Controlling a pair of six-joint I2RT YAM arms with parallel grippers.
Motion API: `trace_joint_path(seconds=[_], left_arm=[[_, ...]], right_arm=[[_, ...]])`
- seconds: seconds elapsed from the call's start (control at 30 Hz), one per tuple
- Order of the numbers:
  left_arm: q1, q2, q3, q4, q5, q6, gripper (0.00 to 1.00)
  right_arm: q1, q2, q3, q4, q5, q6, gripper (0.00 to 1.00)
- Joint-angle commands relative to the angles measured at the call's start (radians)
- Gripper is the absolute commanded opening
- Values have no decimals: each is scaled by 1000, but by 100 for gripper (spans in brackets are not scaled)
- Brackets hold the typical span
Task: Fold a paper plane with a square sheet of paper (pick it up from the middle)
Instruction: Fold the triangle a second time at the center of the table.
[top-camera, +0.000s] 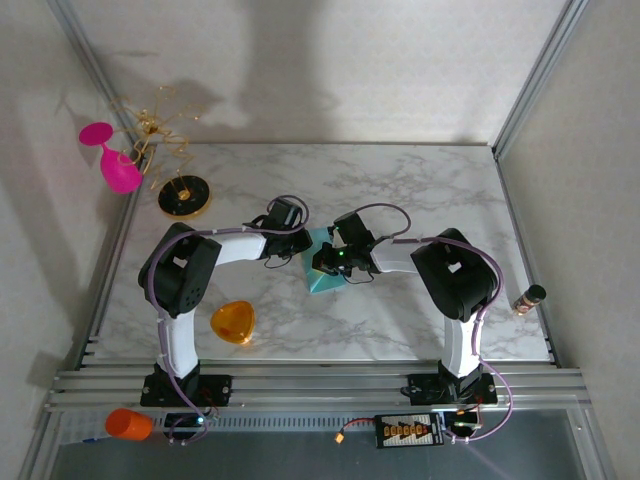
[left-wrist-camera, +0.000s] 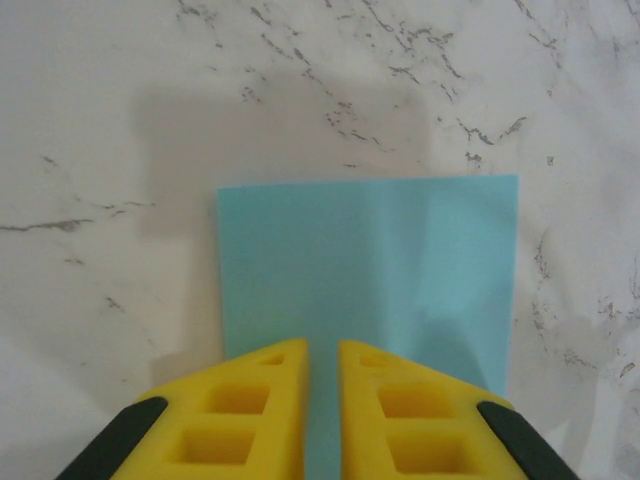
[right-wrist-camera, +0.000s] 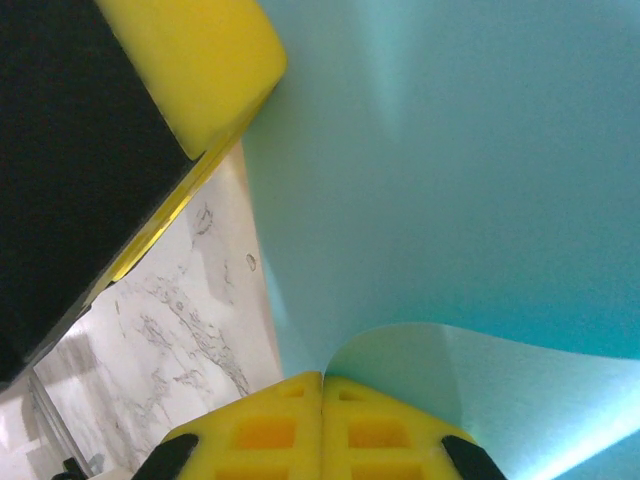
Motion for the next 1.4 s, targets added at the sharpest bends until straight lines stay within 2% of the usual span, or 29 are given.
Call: trace_joint_path(seconds=[0.0,0.57,0.73,1.07,1.23,1.37], left_arm=[[-6,14,-20,-37,12,4,16],[-2,-21,4,-58,7,6,17],[31,-79,11,-59,-9,-2,20],[182,-190,-88,-18,18,-30,27],[190,-242,-140,5,49,-52,29],[163,-265,-169,14,69,-60,28]], right_arm=[[10,21,23,-15,-5,-12,0],[10,43,10,-51,18,-12,0],[8,44,9,-68,29,-10,13],[7,41,3,-70,41,-10,39],[7,45,4,-78,47,-19,40],[7,53,2,-95,55,-25,32]])
